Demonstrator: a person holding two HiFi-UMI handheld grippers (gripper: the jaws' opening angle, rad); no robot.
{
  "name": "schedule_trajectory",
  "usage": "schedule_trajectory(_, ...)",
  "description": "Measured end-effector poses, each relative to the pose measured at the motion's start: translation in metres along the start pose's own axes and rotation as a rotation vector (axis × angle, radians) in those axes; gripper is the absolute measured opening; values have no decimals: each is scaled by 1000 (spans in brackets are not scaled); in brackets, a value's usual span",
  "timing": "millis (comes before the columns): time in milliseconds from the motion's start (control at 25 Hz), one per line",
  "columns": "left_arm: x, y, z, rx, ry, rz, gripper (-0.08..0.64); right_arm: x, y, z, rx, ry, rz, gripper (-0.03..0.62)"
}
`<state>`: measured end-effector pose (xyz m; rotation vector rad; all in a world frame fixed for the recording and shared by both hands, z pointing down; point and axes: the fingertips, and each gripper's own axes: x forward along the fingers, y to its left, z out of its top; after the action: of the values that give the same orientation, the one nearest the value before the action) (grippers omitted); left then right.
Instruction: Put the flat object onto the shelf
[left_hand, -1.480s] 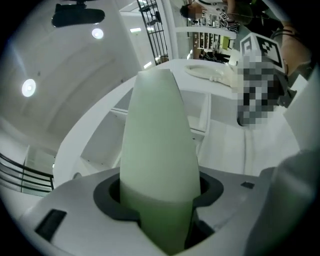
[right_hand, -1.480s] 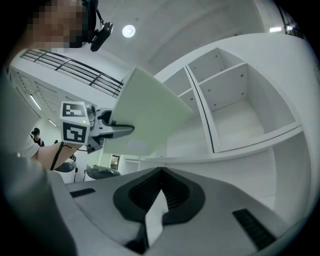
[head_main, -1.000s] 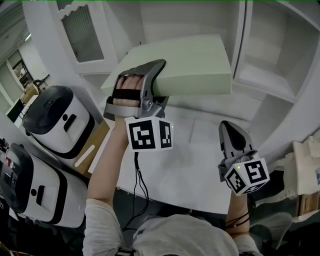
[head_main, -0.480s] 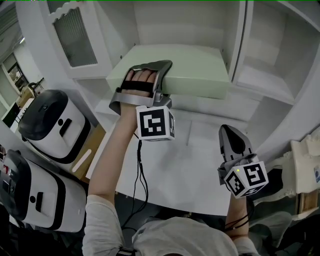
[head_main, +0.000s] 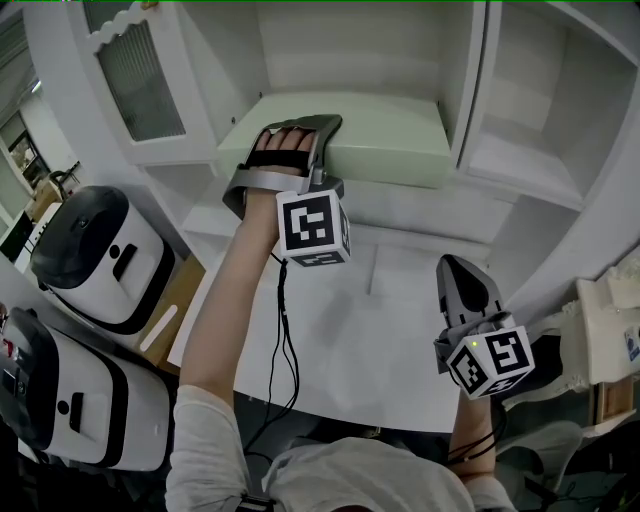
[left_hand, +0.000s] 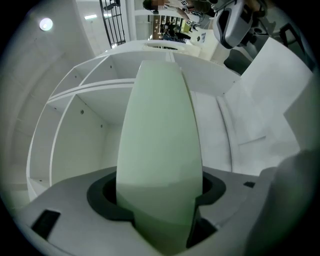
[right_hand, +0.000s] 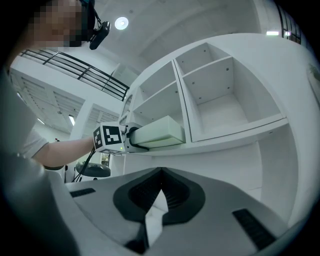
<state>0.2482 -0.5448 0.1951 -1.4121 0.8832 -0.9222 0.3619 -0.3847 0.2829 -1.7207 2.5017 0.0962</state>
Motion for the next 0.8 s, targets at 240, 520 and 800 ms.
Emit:
schedule_trajectory(240, -9, -3, 2, -65, -59, -41, 352, 1, 4, 0, 3, 0, 3, 9)
schedule_trajectory(520, -22, 1, 4, -154, -101, -60, 402, -1, 7, 0, -4, -2, 11, 9)
schedule_trajectory(800, -50, 5, 13, -177, -151, -54, 416, -2, 11, 2, -5, -5, 16, 9)
